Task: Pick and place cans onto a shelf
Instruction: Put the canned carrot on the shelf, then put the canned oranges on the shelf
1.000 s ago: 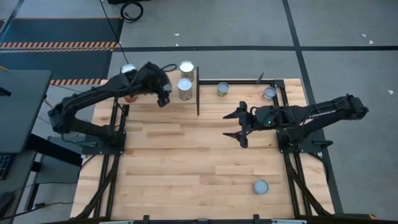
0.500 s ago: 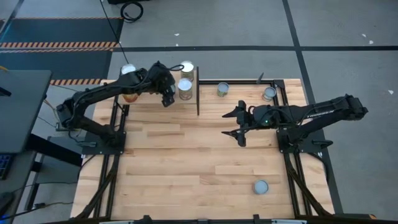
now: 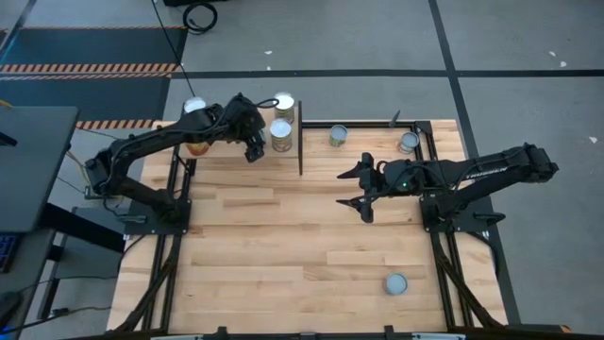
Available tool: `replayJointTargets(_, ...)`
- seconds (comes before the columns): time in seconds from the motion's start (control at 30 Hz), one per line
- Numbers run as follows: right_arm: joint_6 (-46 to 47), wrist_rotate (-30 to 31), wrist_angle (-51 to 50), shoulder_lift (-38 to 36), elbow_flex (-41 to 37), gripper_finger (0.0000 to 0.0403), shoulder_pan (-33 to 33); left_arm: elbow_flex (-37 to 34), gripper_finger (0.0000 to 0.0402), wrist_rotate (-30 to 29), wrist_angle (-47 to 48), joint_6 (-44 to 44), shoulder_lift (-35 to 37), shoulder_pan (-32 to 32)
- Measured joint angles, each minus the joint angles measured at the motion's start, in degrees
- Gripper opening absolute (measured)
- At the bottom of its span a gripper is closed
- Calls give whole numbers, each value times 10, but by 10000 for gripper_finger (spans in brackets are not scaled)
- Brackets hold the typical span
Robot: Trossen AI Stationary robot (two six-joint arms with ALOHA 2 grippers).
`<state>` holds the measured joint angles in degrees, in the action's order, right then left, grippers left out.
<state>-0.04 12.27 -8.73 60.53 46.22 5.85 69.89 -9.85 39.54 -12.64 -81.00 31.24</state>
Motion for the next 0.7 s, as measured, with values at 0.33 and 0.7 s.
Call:
replayJointTargets(0.33,3,-4,-1,0,0,335,0,0,352,0,-13,-1,42,-10)
replayJointTargets(0.7,126,-4,-202,-1,21,331,40,0,352,55,-22,55,192,-97)
